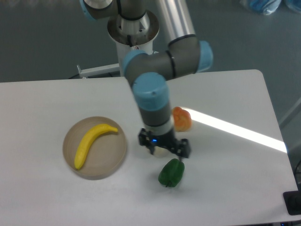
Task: Pick up the banana from the plate
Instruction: 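Move the open gripper over toward the yellow banana on the wooden plate, then lower the gripper onto the banana's middle on the plate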
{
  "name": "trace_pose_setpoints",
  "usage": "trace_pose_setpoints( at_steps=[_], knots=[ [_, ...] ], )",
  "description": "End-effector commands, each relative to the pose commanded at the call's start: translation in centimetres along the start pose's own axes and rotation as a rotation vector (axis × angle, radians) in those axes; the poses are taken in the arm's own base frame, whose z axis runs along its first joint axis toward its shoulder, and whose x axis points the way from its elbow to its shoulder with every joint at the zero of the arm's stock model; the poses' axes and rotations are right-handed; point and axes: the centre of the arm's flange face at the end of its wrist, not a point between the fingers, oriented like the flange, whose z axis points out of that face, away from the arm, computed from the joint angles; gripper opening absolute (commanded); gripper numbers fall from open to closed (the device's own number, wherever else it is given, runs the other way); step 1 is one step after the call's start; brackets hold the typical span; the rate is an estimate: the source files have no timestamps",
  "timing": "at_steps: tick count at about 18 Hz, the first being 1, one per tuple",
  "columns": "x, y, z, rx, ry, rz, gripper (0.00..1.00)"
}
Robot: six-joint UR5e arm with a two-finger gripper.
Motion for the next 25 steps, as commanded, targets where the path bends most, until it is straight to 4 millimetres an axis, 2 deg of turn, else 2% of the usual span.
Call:
trace_pose_setpoints(
  at_steps=[3, 6, 9, 13, 17, 21, 23, 25],
  knots=[
    [3.6, 0.1, 1.7, -0.018, 0.052, 0.040, 1.00],
    [6.2, 0.4, 2.8, 0.009, 0.149, 0.032, 1.00],
    [8.5, 0.1, 2.4, 0.021, 0.176, 0.054, 1.00],
    [10.2, -0.3, 2.6, 0.015, 0.184, 0.059, 1.00],
    [13.0, -0.9, 3.1, -0.013, 0.177, 0.029, 1.00],
    [13.9, -0.9, 3.1, -0.022, 0.172, 0.002, 1.00],
    [15.2, -1.2, 3.2, -0.025, 0.173, 0.021, 1.00],
    [15.6, -1.2, 4.1, -0.041, 0.181, 0.014, 1.00]
  ],
)
